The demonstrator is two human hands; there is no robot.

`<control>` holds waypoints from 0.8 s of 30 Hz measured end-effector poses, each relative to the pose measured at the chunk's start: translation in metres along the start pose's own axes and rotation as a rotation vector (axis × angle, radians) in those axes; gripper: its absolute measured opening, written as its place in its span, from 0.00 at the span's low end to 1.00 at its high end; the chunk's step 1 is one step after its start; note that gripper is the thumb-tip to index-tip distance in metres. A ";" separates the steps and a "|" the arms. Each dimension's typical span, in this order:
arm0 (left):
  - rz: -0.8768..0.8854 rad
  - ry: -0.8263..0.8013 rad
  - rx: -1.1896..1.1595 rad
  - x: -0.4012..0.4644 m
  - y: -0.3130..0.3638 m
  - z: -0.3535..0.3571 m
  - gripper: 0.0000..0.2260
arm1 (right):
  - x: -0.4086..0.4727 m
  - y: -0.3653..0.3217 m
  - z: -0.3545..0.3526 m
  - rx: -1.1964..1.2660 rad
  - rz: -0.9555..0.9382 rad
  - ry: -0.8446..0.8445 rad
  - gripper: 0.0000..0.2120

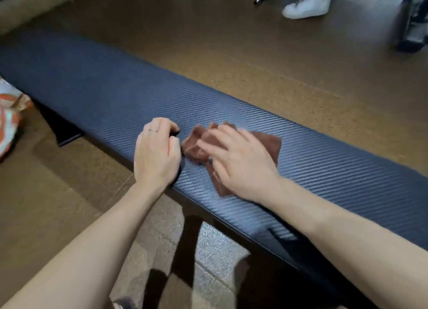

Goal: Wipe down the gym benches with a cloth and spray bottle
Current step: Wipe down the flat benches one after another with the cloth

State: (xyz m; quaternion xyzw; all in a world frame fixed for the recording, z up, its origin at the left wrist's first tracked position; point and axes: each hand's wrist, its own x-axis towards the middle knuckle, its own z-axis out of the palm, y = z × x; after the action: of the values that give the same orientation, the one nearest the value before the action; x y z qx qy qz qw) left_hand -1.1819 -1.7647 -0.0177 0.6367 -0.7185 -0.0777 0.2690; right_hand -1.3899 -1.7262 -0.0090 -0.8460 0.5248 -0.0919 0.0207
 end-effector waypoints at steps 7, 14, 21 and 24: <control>0.241 -0.164 0.037 0.016 -0.021 -0.021 0.14 | 0.083 0.016 0.011 -0.079 0.409 0.068 0.25; 0.425 -0.226 0.151 0.075 -0.102 -0.051 0.13 | 0.001 -0.124 0.014 -0.041 0.346 -0.014 0.25; 0.412 -0.238 -0.003 0.079 -0.111 -0.046 0.11 | 0.071 -0.143 0.022 -0.090 0.291 -0.035 0.25; 0.429 -0.251 0.004 0.081 -0.114 -0.046 0.11 | 0.074 -0.142 0.024 -0.096 0.289 -0.030 0.24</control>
State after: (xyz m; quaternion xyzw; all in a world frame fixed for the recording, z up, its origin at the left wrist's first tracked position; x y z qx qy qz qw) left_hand -1.0638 -1.8516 -0.0068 0.4554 -0.8653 -0.0958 0.1865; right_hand -1.2282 -1.7297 -0.0040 -0.7629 0.6446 -0.0500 0.0012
